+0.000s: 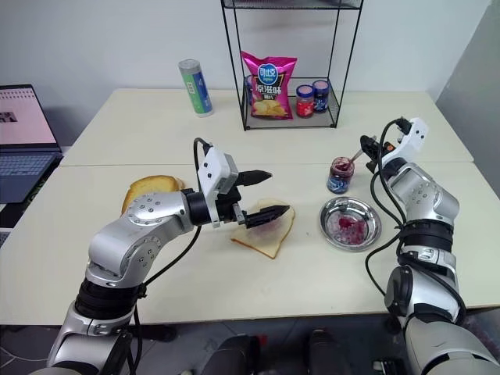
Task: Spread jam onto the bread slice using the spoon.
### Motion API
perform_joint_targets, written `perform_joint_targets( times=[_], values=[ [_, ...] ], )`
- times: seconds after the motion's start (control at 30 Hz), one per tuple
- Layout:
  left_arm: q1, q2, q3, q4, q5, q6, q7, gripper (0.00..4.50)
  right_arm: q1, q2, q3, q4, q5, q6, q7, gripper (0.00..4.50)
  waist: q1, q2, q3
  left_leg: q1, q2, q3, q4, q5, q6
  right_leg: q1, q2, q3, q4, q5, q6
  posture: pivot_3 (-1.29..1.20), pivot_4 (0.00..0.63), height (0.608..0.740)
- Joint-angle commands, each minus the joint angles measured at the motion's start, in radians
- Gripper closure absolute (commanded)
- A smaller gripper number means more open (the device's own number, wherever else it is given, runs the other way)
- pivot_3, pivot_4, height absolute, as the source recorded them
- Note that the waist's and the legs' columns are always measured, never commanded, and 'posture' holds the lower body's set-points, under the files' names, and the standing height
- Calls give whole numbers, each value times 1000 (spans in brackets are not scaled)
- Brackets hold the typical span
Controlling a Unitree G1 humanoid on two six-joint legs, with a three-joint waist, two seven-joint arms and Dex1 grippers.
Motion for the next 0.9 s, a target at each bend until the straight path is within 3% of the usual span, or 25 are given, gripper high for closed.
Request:
perform_joint_targets(
  times=[0.03, 0.77, 0.9],
  values=[
    [-19, 0, 8, -7, 5, -24, -9, 0, -39, -14, -33, -10, 25, -21, -5, 4447, 0, 0, 0, 0, 0, 0, 0, 0, 0, 0, 0, 0, 0, 0, 0, 0, 150, 740],
    [-11, -2, 10, -2, 9, -35, -15, 0, -77, 10, -130, 28, 131, 39, -76, 4447, 0, 0, 0, 0, 0, 0, 0, 0, 0, 0, 0, 0, 0, 0, 0, 0, 150, 740],
    [-10, -2, 10, -8, 9, -35, -17, 0, -39, -20, 1, -16, 22, -8, 1, 4447, -1, 0, 0, 0, 0, 0, 0, 0, 0, 0, 0, 0, 0, 0, 0, 0, 150, 740]
  ],
)
